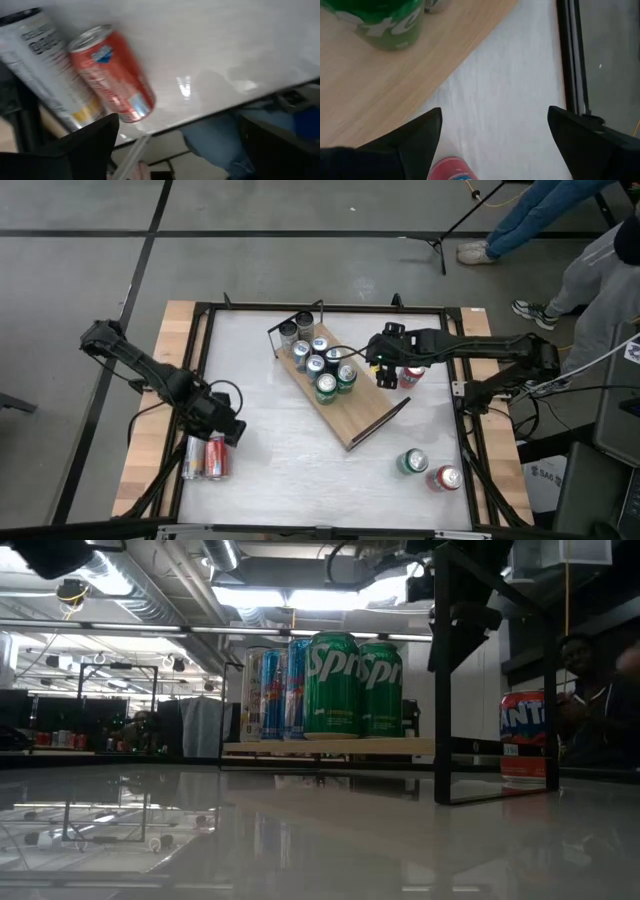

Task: Place canned beverage on shelf
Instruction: Put the middle red soda can on the shelf

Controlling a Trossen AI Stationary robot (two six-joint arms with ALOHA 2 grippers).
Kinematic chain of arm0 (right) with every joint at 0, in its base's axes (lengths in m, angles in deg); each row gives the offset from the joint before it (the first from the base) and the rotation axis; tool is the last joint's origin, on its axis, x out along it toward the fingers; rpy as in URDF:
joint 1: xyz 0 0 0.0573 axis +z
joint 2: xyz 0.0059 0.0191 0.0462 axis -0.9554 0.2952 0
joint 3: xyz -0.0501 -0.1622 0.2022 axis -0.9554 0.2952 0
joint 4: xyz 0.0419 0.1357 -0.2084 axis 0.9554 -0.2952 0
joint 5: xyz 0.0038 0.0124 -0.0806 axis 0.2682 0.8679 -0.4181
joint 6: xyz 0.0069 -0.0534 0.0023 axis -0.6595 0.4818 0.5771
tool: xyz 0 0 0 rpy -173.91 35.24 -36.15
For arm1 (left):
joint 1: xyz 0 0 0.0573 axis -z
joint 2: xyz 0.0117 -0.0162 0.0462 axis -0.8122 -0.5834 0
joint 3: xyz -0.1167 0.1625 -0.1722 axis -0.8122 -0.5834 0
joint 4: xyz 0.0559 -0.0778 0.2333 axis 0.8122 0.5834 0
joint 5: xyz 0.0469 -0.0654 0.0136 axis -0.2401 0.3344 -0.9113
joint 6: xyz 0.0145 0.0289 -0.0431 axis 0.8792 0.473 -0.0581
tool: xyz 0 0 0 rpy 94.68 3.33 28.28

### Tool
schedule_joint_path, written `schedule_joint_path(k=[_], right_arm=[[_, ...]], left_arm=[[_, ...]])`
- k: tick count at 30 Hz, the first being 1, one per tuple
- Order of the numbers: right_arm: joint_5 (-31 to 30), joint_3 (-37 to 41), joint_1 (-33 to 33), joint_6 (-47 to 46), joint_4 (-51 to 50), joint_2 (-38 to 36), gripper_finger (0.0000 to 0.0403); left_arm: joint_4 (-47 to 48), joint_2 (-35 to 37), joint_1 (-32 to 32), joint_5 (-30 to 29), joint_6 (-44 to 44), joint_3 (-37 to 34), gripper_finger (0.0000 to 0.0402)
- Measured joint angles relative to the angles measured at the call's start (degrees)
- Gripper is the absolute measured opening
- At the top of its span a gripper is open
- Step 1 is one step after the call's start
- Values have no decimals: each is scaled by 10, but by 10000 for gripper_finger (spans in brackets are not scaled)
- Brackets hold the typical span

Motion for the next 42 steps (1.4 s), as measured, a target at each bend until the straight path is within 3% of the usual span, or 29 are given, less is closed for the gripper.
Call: schedule_joint_path(k=[20, 42], right_arm=[[11, 0, 0, 21, 16, -5, 353], [26, 0, 0, 21, 16, -5, 353]], left_arm=[[2, -154, 91, 1, -103, 0, 394], [-2, -265, 97, 0, -105, 0, 394]])
